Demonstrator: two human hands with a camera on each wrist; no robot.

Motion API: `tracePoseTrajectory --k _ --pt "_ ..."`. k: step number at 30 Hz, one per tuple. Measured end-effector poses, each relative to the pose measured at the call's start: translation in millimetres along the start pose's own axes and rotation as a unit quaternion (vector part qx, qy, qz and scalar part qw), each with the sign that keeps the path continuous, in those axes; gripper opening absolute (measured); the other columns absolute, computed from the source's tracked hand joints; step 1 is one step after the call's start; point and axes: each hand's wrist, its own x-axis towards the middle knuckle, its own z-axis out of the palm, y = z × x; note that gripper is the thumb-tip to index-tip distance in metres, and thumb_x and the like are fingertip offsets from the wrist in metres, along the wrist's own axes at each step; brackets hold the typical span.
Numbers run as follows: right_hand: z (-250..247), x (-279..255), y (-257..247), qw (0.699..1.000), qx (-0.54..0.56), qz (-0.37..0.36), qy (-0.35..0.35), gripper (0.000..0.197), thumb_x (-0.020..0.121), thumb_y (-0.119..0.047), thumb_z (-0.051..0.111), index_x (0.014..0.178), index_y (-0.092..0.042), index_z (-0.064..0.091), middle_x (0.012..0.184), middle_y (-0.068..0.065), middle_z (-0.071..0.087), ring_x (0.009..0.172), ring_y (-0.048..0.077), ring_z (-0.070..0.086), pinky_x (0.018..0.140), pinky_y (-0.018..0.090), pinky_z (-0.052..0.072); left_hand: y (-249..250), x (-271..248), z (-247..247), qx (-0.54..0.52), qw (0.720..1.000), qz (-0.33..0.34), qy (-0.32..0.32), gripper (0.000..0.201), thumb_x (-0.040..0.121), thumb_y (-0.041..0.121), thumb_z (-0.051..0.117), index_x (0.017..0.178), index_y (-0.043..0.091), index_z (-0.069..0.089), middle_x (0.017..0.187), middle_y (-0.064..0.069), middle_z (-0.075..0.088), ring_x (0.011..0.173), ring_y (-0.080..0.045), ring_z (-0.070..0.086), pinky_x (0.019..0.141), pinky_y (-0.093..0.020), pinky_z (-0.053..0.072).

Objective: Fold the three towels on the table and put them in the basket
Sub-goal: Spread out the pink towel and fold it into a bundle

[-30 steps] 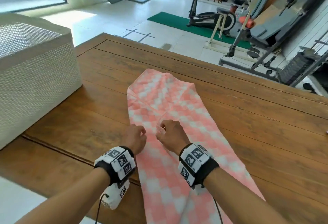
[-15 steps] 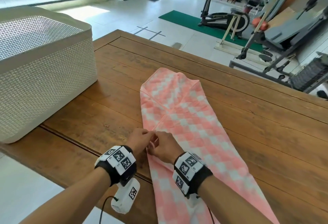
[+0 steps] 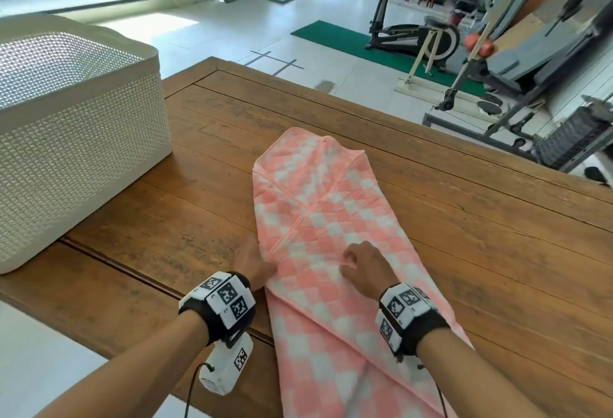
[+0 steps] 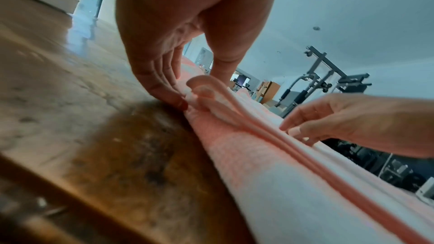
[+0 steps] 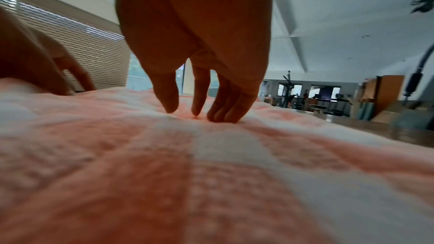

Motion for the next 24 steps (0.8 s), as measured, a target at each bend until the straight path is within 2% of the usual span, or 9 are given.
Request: tracePoseTrajectory --k 4,7,9,11,13,14,18,22,24 --pt "-13.5 11.9 31.9 0.993 -0.022 0.094 0.073 0.048 0.091 -0.028 0.056 0.134 -0.014 0.042 0.137 0.012 0.039 0.126 0.029 0.038 0.106 0.041 0.036 3.2 7.9 0.1 -0.010 0.999 -0.031 -0.030 0.033 0.073 0.009 0.073 0.104 -0.001 0.064 0.105 -0.014 0.066 0.096 -0.029 0.062 0.088 -0.044 0.054" --pt "-24.1 22.7 57.7 0.984 0.014 0.163 0.067 0.068 0.092 -0.033 0.056 0.147 -0.011 0.024 0.148 0.015 0.031 0.137 0.032 0.030 0.112 0.045 0.029 7.5 6.1 2.5 0.009 0.999 -0.045 -0.012 0.030 0.075 0.010 0.071 0.101 -0.002 0.064 0.103 -0.019 0.065 0.097 -0.033 0.061 0.085 -0.042 0.053" --pt "-27.0 30.3 71.6 0.977 0.076 0.195 0.044 0.078 0.090 -0.037 0.060 0.149 -0.006 0.018 0.151 0.015 0.030 0.137 0.034 0.032 0.111 0.045 0.031 9.1 3.7 5.8 0.014 0.998 -0.057 0.002 0.029 0.078 0.010 0.069 0.104 0.001 0.061 0.104 -0.016 0.063 0.100 -0.033 0.059 0.088 -0.042 0.051" --pt "-24.6 36.7 81.8 0.969 0.129 0.209 0.034 0.076 0.087 -0.038 0.065 0.143 -0.002 0.029 0.143 0.016 0.041 0.128 0.034 0.044 0.098 0.041 0.043 10.1 -0.6 9.3 0.012 0.997 -0.070 0.011 0.027 0.082 0.010 0.066 0.106 0.006 0.056 0.104 -0.011 0.059 0.102 -0.031 0.056 0.091 -0.040 0.049" --pt "-22.4 41.7 88.1 0.965 0.162 0.207 0.025 0.066 0.085 -0.036 0.068 0.132 0.001 0.042 0.130 0.017 0.053 0.114 0.034 0.054 0.081 0.035 0.045 8.1 -2.8 13.7 -0.004 0.997 -0.077 0.020 0.026 0.084 0.008 0.061 0.108 0.008 0.052 0.107 -0.011 0.057 0.102 -0.030 0.054 0.090 -0.040 0.047" --pt "-19.9 45.5 92.9 0.964 0.171 0.200 0.017 0.061 0.084 -0.036 0.070 0.128 0.002 0.048 0.125 0.017 0.056 0.109 0.033 0.056 0.078 0.034 0.045 9.1 -6.9 14.5 -0.011 0.997 -0.077 0.030 0.024 0.085 0.007 0.059 0.109 0.008 0.052 0.107 -0.011 0.056 0.102 -0.030 0.054 0.087 -0.038 0.047" --pt "-26.0 51.3 101.9 0.965 0.203 0.162 -0.028 0.049 0.085 -0.035 0.068 0.119 -0.001 0.058 0.111 0.013 0.064 0.098 0.030 0.061 0.081 0.035 0.051 11.7 -21.2 18.3 -0.039 0.993 -0.081 0.074 0.017 0.089 0.005 0.056 0.105 0.006 0.050 0.106 -0.013 0.054 0.102 -0.030 0.053 0.078 -0.034 0.043" --pt "-56.8 43.7 98.8 0.932 0.341 0.124 -0.016 0.037 0.077 -0.029 0.078 0.101 -0.005 0.064 0.097 0.010 0.070 0.089 0.029 0.067 0.085 0.046 0.056 31.9 -34.9 11.3 -0.202 0.969 -0.064 0.124 0.025 0.087 0.003 0.057 0.105 0.011 0.042 0.108 -0.017 0.054 0.098 -0.033 0.056 0.083 -0.045 0.053" --pt "-80.4 39.8 98.0 0.902 0.417 0.105 0.024 0.057 0.065 -0.030 0.085 0.111 -0.006 0.061 0.100 0.010 0.070 0.086 0.030 0.069 0.079 0.050 0.057 52.8 -39.3 1.2 -0.263 0.952 -0.032 0.154 0.033 0.090 0.004 0.054 0.116 0.014 0.038 0.114 -0.017 0.053 0.100 -0.032 0.057 0.076 -0.043 0.055"
